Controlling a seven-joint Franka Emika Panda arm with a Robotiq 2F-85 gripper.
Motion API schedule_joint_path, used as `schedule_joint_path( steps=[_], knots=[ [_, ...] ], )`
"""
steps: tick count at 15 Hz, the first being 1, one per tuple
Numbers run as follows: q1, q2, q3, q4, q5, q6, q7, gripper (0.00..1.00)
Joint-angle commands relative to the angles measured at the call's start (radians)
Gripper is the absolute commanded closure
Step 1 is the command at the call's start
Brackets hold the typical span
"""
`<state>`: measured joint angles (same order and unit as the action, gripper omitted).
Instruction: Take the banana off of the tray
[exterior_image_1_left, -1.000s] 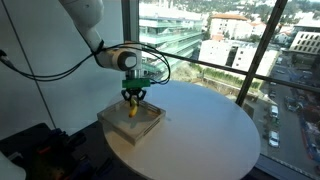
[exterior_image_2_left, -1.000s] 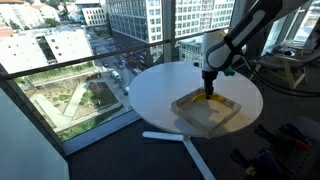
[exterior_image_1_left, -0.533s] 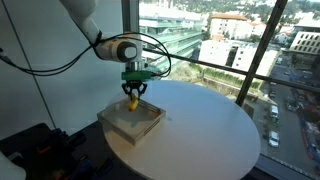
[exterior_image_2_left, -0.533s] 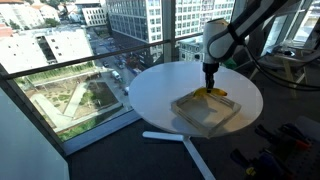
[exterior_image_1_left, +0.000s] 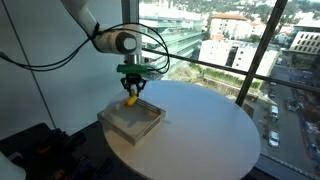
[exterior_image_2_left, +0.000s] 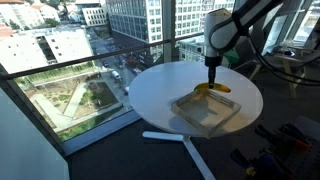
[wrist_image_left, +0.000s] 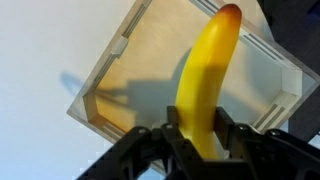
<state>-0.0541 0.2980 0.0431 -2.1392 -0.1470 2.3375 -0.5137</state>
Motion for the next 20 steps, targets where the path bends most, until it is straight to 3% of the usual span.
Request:
schedule_joint_path(
  steps=[1,11,20],
  knots=[
    [0.007,-0.038,-0.008,0.003,0.019,-0.057,0.104,0.84],
    [0.005,-0.054,-0.027,0.029,0.099,-0.108,0.325,0.84],
    [-0.012,-0.054,-0.076,0.039,0.124,-0.105,0.404,0.84]
  ],
)
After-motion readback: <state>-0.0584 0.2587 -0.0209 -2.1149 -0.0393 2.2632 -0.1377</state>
